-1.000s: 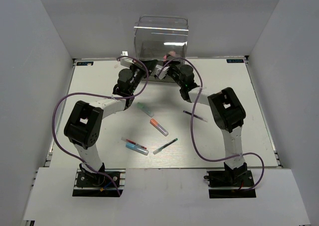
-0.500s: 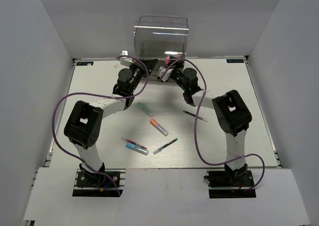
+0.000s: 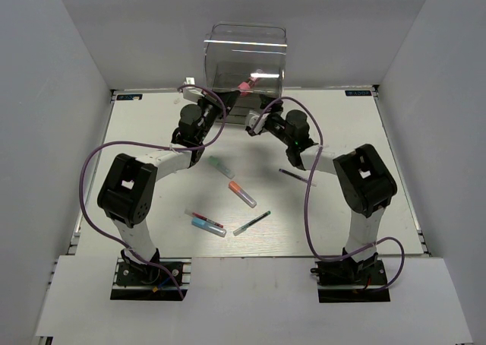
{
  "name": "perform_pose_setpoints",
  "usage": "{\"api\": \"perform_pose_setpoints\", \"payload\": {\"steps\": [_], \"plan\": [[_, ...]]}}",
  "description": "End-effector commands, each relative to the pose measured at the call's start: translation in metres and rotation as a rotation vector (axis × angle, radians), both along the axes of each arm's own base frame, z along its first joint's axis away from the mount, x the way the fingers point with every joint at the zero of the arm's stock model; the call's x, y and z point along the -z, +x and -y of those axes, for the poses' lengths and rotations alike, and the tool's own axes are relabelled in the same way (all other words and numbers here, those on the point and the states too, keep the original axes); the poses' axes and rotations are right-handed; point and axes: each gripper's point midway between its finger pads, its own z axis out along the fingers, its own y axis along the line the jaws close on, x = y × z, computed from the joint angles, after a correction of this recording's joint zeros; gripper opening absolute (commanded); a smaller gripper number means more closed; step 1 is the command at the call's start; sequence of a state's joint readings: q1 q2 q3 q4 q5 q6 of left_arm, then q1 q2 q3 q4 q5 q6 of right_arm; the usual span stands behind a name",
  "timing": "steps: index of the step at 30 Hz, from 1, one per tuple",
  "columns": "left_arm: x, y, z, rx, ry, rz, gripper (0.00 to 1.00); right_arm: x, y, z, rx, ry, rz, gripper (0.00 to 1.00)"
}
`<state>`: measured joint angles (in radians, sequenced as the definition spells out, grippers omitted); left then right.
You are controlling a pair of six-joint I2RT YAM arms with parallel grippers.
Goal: Sort the stationery into containers
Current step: Place the stationery in the storage box, then close the storage box at the center of the board.
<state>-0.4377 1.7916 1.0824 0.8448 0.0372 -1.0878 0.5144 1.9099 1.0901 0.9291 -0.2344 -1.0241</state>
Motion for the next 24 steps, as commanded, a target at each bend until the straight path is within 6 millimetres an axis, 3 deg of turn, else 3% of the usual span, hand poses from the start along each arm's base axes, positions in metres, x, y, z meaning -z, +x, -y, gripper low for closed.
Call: {"api": "perform_pose_setpoints", "payload": {"steps": [1,6,10,11,13,14,15,16,17,18,20,21,22,24], "plan": [[-0.053,-0.008,-0.004,0.0,-0.044,0.118,0.0,-0.029,-0.012,0.004,-0.019,0.051,0.038,0.74],[-0.053,-0.01,-0.005,0.0,-0.044,0.118,0.0,-0.024,-0.019,0.011,-0.014,0.05,0.031,0.74],[-0.045,-0.013,-0.006,0.0,-0.037,0.101,0.0,-0.037,-0.033,0.019,-0.01,0.087,0.015,0.73],[-0.045,-0.012,-0.007,-0.009,-0.038,0.1,0.0,-0.029,-0.038,0.022,-0.011,0.086,-0.019,0.7],[-0.028,-0.013,-0.008,-0.011,-0.007,0.058,0.0,-0.037,-0.052,0.028,-0.012,0.11,-0.037,0.67],[-0.019,-0.013,-0.008,-0.011,0.006,0.032,0.03,-0.023,-0.055,0.033,0.002,0.11,-0.101,0.66],[-0.014,-0.014,-0.01,-0.02,0.012,0.014,0.07,-0.021,-0.058,0.037,0.018,0.119,-0.129,0.63],[0.005,-0.016,-0.011,-0.019,0.035,-0.034,0.09,-0.024,-0.066,0.042,0.035,0.153,-0.191,0.63],[0.015,-0.017,-0.012,-0.019,0.047,-0.059,0.12,-0.014,-0.069,0.045,0.051,0.147,-0.251,0.61],[0.024,-0.018,-0.012,-0.019,0.058,-0.083,0.15,-0.02,-0.075,0.052,0.072,0.161,-0.272,0.61],[0.046,-0.022,-0.014,-0.018,0.083,-0.134,0.21,-0.004,-0.08,0.062,0.114,0.193,-0.364,0.61],[0.057,-0.025,-0.016,-0.018,0.093,-0.154,0.23,-0.013,-0.085,0.068,0.132,0.216,-0.36,0.61],[0.061,-0.027,-0.016,-0.018,0.097,-0.163,0.24,-0.003,-0.089,0.074,0.157,0.232,-0.401,0.61],[0.067,-0.031,-0.018,-0.018,0.103,-0.175,0.3,-0.001,-0.091,0.085,0.208,0.259,-0.434,0.63]]}}
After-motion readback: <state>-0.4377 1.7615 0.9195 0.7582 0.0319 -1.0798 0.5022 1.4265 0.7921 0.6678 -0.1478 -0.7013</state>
